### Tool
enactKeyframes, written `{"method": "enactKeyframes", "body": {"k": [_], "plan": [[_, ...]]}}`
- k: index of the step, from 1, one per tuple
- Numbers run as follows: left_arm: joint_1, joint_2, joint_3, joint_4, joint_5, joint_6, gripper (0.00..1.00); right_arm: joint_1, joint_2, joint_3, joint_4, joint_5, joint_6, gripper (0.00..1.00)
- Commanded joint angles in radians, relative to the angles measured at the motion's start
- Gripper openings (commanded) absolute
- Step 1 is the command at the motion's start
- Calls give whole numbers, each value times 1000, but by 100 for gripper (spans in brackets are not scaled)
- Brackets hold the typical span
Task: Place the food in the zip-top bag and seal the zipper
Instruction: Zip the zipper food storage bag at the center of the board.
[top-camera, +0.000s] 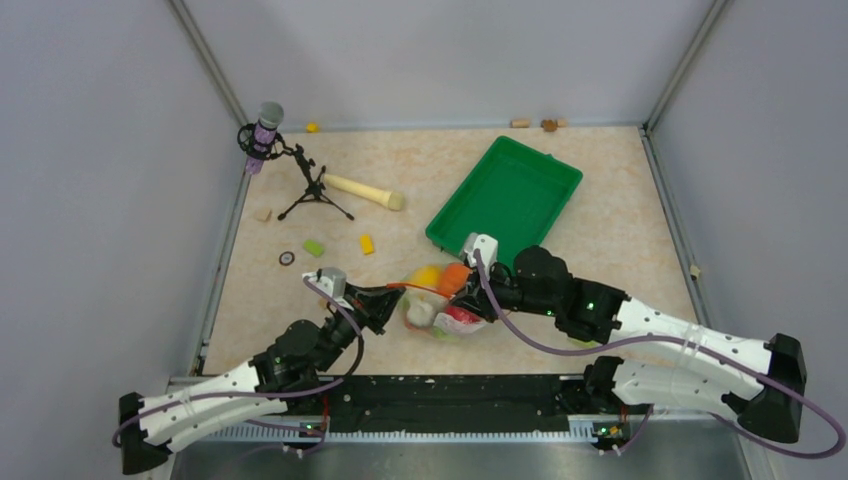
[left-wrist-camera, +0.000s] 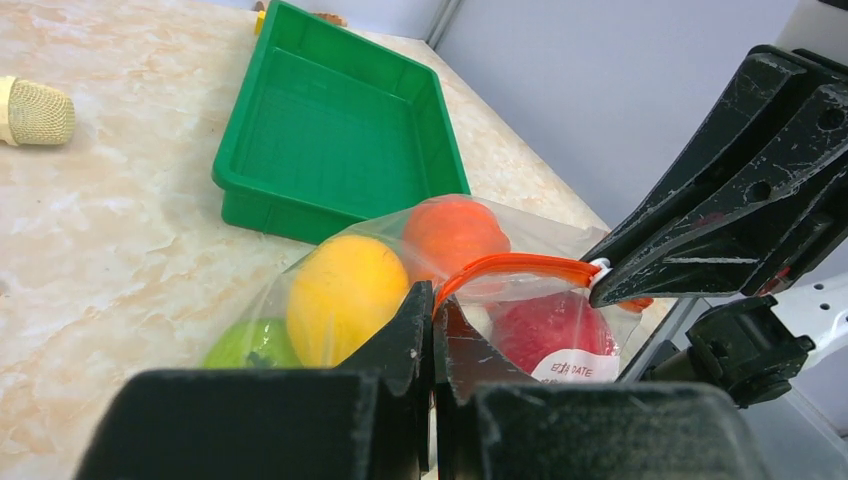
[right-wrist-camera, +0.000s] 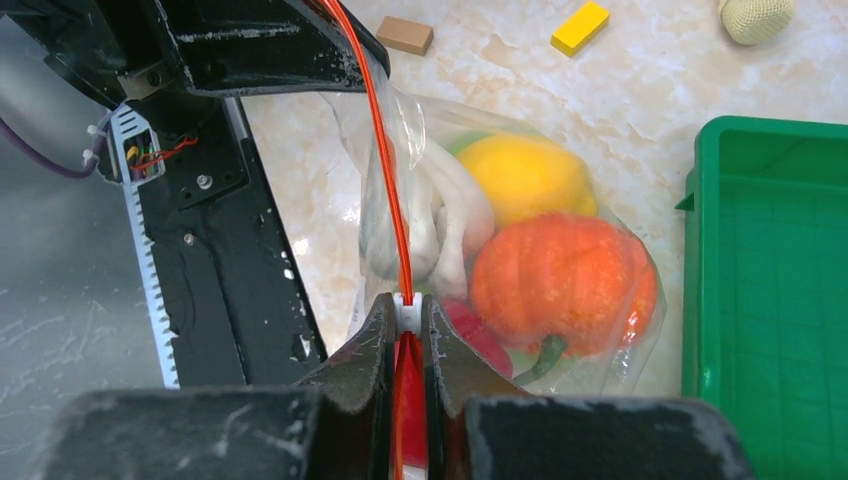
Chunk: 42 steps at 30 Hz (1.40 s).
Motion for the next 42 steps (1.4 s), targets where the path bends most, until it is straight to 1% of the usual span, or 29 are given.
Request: {"method": "enactKeyframes", "body": {"k": [1, 7, 16, 23, 42], "plan": [[12, -37, -12, 3, -181, -5, 0, 7, -63, -20, -13, 21, 31, 0], [13, -68, -15, -27, -216, -27, 0, 6, -92, -43, 11, 21, 46, 0], [13, -74, -4, -81, -317, -76, 0, 7, -95, -59, 31, 34, 68, 0], [12, -87, 8, -167, -423, -145, 0, 7, -112, -68, 31, 55, 90, 0], [13, -129, 21, -263, -475, -191, 0, 6, -138, -77, 35, 81, 109, 0]]}}
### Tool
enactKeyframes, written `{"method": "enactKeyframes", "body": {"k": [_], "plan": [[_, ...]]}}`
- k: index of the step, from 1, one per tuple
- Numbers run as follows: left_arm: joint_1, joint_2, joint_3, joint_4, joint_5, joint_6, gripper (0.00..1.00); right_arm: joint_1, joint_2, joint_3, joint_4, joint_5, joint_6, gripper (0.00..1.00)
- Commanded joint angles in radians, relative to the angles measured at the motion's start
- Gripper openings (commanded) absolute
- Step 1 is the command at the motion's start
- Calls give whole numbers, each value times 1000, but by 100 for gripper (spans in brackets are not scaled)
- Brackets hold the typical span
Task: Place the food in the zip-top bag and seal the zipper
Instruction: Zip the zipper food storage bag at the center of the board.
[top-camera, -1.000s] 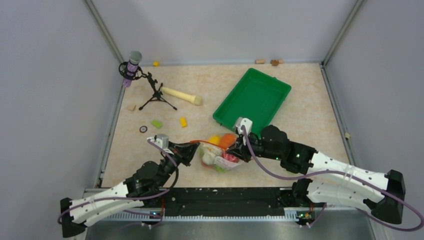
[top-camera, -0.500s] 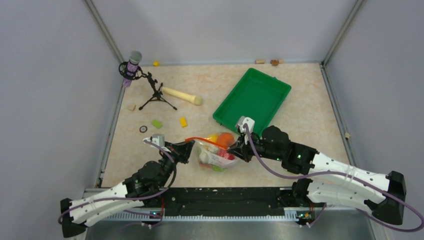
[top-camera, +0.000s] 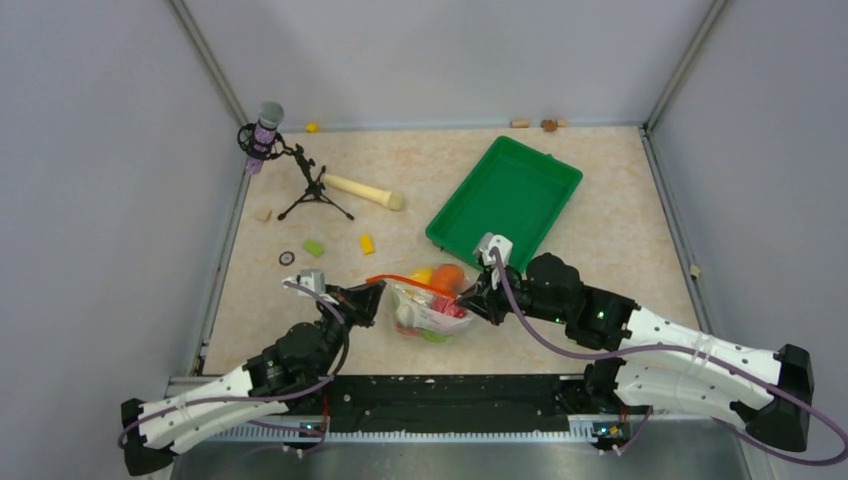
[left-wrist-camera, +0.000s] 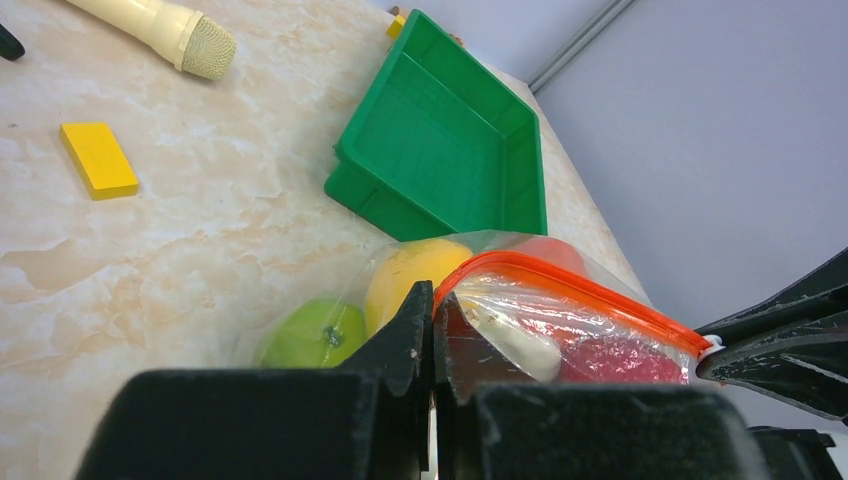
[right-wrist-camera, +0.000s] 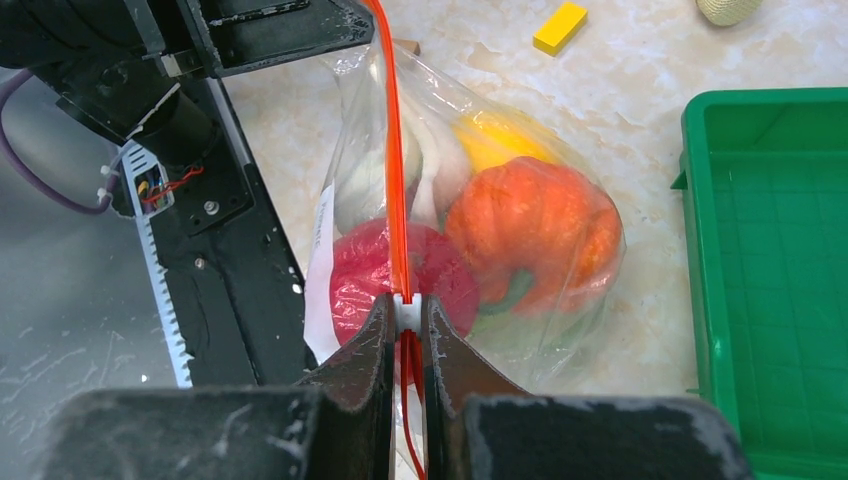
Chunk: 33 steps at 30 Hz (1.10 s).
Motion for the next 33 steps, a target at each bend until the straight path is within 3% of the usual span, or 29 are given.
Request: {"method": "enactKeyframes", "body": {"k": [1, 20, 33], "plan": [[19, -24, 26, -63, -193, 15, 0, 7, -46, 2, -12, 38, 12, 0], [19, -57, 56, -226, -292, -89, 0, 7, -88, -4, -34, 93, 23, 0], [19, -62, 54, -217, -280, -66, 0, 7, -85, -2, -35, 92, 13, 0]]}}
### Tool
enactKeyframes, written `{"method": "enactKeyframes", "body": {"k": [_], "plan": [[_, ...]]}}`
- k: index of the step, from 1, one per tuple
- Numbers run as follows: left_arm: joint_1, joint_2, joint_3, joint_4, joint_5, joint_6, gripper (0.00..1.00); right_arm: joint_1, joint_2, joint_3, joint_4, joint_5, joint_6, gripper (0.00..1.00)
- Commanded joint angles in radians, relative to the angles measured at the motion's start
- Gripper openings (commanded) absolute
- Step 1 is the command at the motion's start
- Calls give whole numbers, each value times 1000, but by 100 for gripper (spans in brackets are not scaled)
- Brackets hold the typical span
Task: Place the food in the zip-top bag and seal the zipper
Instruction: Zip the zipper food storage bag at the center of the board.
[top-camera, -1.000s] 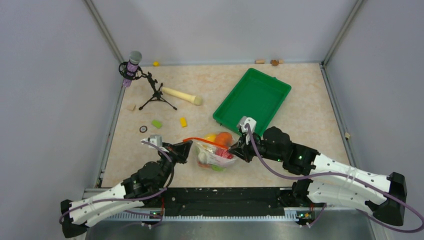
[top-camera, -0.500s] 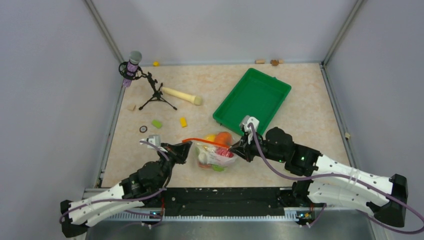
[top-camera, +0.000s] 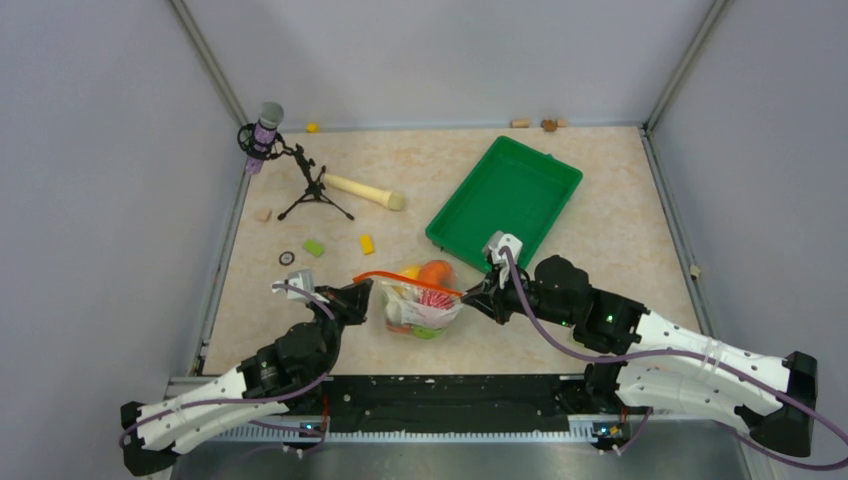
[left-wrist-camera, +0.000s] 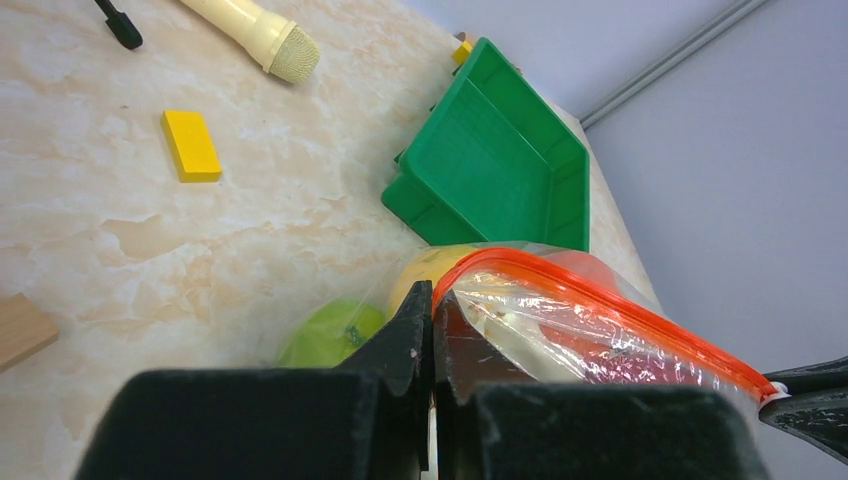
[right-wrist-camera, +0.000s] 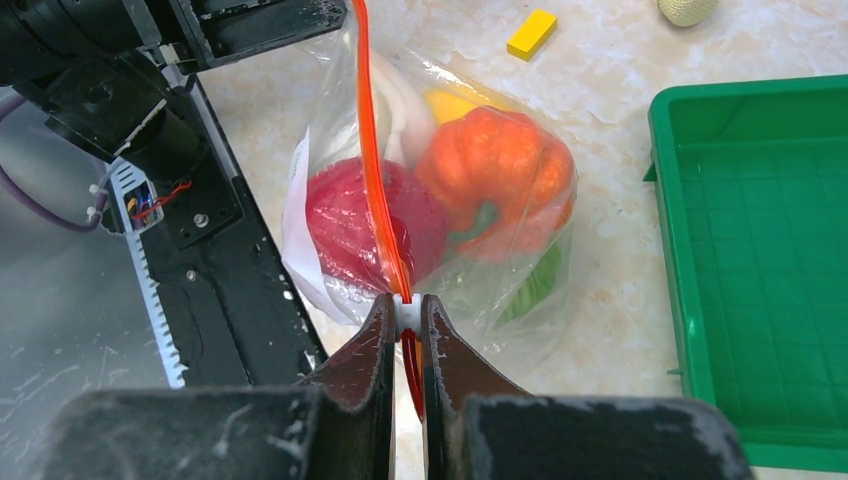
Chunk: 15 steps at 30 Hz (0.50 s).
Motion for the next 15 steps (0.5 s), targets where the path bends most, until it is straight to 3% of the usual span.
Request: {"method": "enactKeyframes", "body": {"k": [1, 15], "plan": [[24, -11, 26, -65, -152, 27, 0, 7, -32, 5, -15, 40, -3, 0], [23, -27, 35, -107, -178, -5, 0, 7, -55, 5, -27, 69, 11, 0]]}}
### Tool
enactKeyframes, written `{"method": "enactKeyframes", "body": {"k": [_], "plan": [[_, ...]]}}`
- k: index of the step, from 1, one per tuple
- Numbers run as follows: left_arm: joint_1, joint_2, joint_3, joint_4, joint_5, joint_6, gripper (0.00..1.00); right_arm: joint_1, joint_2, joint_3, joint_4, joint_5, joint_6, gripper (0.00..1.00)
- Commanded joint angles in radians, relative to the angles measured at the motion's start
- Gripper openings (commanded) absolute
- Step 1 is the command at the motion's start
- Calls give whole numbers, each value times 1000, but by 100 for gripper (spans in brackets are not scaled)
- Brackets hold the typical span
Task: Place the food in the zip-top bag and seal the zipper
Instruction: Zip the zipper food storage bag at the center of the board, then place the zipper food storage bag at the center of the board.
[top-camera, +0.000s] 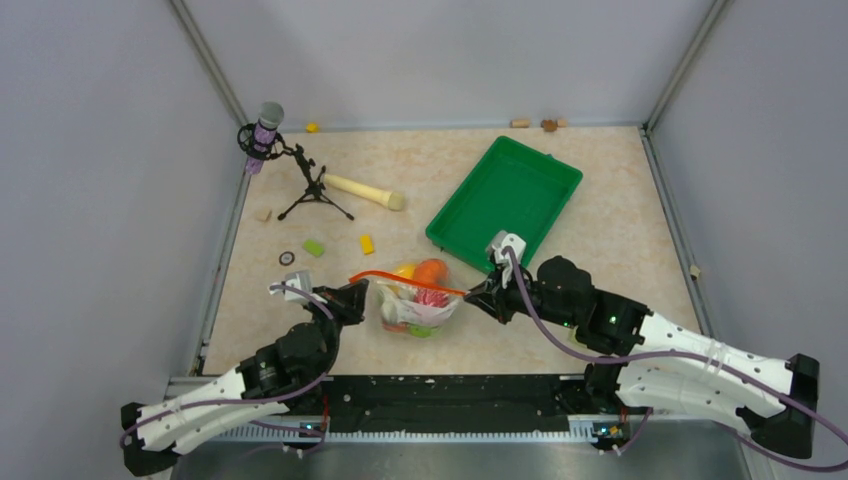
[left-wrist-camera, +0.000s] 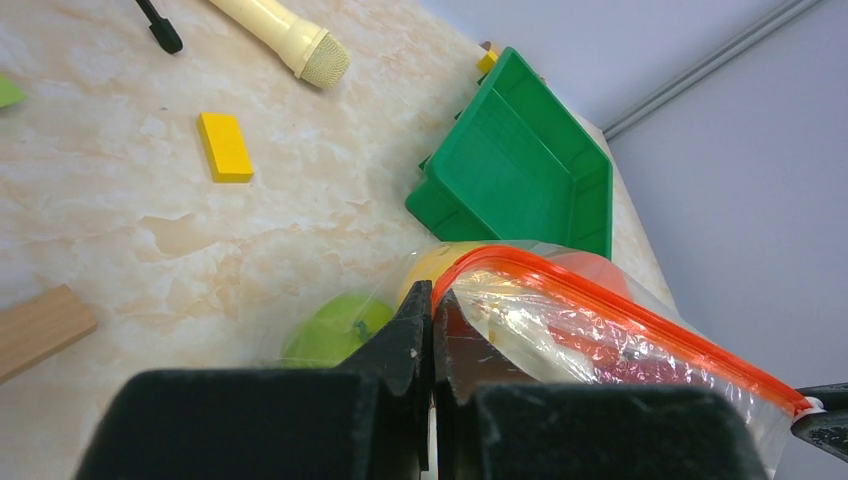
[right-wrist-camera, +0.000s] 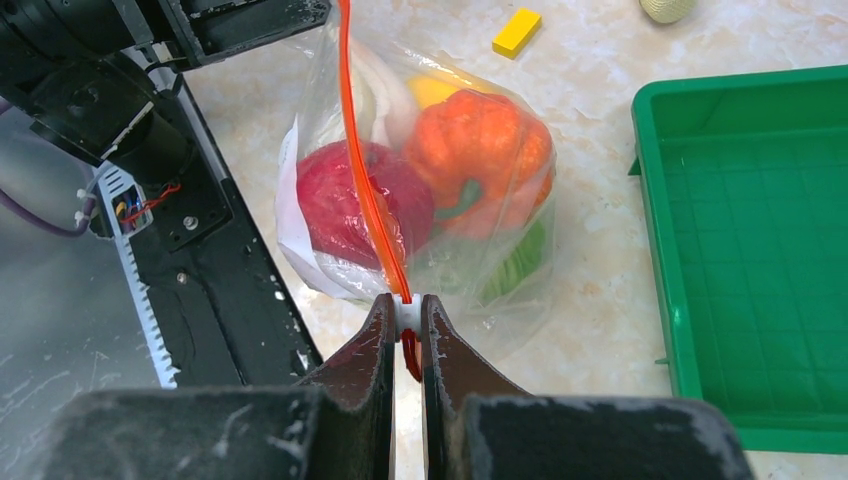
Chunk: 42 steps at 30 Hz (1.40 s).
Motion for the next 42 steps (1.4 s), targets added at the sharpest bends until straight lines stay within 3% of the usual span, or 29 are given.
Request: {"method": "enactKeyframes", "body": {"k": [1, 25, 34, 38, 42], "plan": [[22, -18, 34, -69, -135, 6, 0, 7, -43, 5, -8, 45, 11, 0], [23, -32, 47, -156, -210, -78, 0, 7, -115, -3, -27, 110, 35, 0], [23, -2, 76, -36, -63, -4, 0, 7, -34, -16, 130, -85, 83, 0], [23, 35, 193, -98, 28, -15, 0, 7, -33, 2, 130, -100, 166, 0], [22, 99, 364, -276, 49, -104, 0, 7, -86, -27, 212, -282, 215, 0]]}}
